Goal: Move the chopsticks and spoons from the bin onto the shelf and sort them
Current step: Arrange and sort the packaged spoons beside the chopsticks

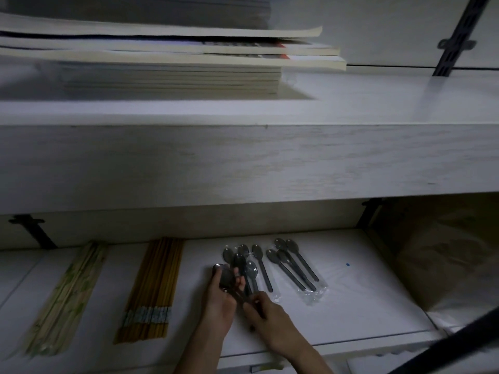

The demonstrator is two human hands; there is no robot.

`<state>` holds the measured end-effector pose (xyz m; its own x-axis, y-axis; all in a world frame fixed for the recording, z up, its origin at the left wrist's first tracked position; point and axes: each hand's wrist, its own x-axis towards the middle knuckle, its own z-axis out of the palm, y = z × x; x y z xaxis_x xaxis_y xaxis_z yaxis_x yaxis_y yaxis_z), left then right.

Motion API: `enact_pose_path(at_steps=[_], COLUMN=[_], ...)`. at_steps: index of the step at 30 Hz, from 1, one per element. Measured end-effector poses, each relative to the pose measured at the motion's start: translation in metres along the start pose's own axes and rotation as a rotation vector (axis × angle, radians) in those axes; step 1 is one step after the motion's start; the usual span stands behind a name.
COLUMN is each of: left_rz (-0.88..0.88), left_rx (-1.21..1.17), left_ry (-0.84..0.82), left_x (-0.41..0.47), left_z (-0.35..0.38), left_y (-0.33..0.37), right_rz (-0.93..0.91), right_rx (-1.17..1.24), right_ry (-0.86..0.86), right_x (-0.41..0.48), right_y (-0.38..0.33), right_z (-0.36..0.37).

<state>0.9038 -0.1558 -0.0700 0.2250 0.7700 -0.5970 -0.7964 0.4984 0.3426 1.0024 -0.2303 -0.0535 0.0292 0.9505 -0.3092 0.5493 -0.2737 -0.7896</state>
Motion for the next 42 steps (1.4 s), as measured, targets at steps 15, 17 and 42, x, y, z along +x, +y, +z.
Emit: enact_pose_path(at_steps=[15, 17, 42], left_rz=[0.103, 0.114, 0.443], left_rx=[0.148, 0.171, 1.28], left_ry=[0.028, 0.041, 0.111], left_x=[-0.009, -0.01, -0.001], left_z=[-0.011, -0.013, -0.055], left_y=[0.009, 0.012, 0.043], right_rz=[0.135, 0.128, 0.101], right_rx=[0.443, 0.499, -0.282], right_ry=[-0.296, -0.304, -0.117], right_x=[-0.007, -0.008, 0.055], right_y=[-0.015, -0.017, -0.045], right_z=[0.018, 0.023, 0.062])
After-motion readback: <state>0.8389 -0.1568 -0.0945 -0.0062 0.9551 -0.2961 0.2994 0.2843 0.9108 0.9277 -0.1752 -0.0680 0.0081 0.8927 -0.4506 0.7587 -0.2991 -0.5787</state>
